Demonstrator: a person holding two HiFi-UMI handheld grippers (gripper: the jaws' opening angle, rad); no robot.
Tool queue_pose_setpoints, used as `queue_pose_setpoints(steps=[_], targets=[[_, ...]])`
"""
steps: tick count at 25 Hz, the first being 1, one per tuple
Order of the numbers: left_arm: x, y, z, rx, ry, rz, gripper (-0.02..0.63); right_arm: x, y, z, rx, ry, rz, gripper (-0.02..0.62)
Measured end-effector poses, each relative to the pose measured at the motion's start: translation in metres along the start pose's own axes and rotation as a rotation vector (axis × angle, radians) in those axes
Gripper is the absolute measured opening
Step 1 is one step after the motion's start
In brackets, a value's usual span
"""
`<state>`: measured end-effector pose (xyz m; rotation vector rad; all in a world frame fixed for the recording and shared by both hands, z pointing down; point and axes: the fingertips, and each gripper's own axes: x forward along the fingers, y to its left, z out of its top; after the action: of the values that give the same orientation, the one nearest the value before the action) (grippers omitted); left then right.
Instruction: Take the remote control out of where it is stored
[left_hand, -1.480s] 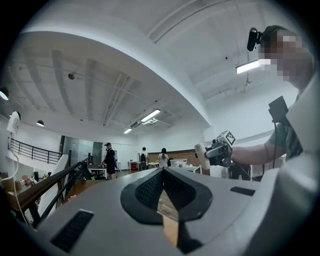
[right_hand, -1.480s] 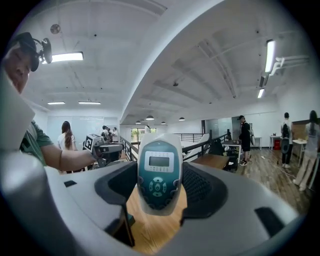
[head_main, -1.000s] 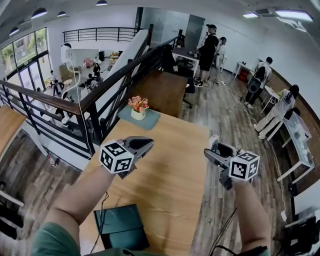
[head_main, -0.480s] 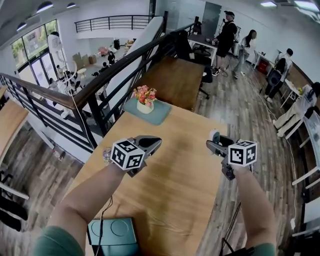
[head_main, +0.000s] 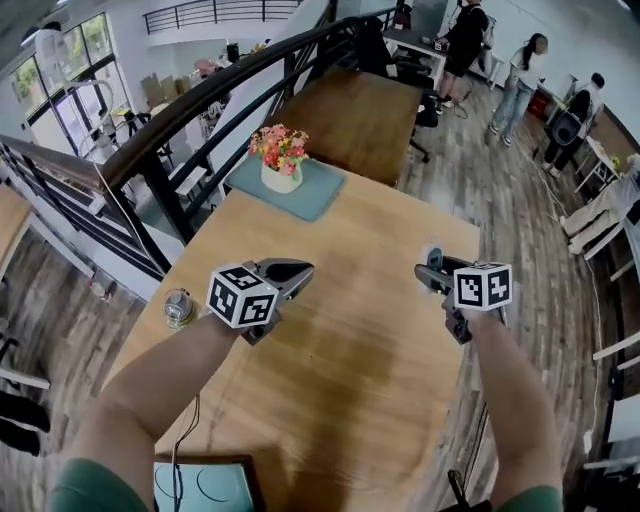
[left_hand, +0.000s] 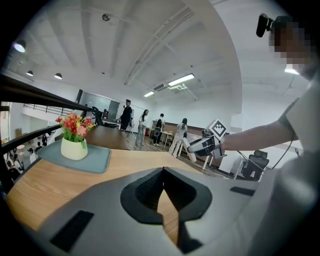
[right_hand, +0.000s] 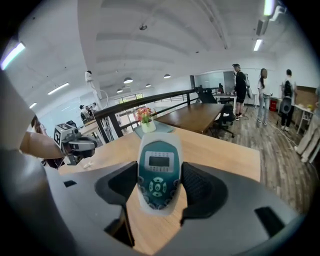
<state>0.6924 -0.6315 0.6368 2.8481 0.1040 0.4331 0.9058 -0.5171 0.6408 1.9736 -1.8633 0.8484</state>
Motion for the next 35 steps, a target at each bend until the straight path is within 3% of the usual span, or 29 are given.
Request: queue_pose_setpoints(steps=[6,16,27,30,31,32,33,35], targets=[[0.027,0.030,-0.028,-0.053,0.009,0.020,0.005,0.057,-0.037,-0.031,0.009,0.074,-0.051,0.290],[0.062,0.059,-0.025,-0.071,-0.016,0.015,0.005,0.111,-0.065,-0.036,0.041,0.080,-0.079,0.290],[0.078,0.067,-0.031,-0.062,-0.006,0.012,0.005,0.133,-0.083,-0.037,0.123,0.044,-0.108,0.290],[0.079,0.065,-0.034,-0.071,-0.006,0.006,0.005,0.131,-0.085,-0.034,0.136,-0.020,-0.124,0.290],[0.079,0.065,-0.034,-0.069,-0.006,0.003,0.005,0.130,-0.084,-0.029,0.150,-0.056,-0.115,0.308],[0.079,0.066,-0.034,-0.065,-0.006,0.001,0.005,0.129,-0.082,-0.023,0.161,-0.086,-0.101,0.386],[0.079,0.066,-0.033,-0.060,-0.006,-0.001,0.005,0.129,-0.079,-0.019,0.163,-0.104,-0.088,0.424],[0.078,0.065,-0.031,-0.053,-0.007,-0.002,0.005,0.127,-0.074,-0.014,0.151,-0.114,-0.074,0.443]])
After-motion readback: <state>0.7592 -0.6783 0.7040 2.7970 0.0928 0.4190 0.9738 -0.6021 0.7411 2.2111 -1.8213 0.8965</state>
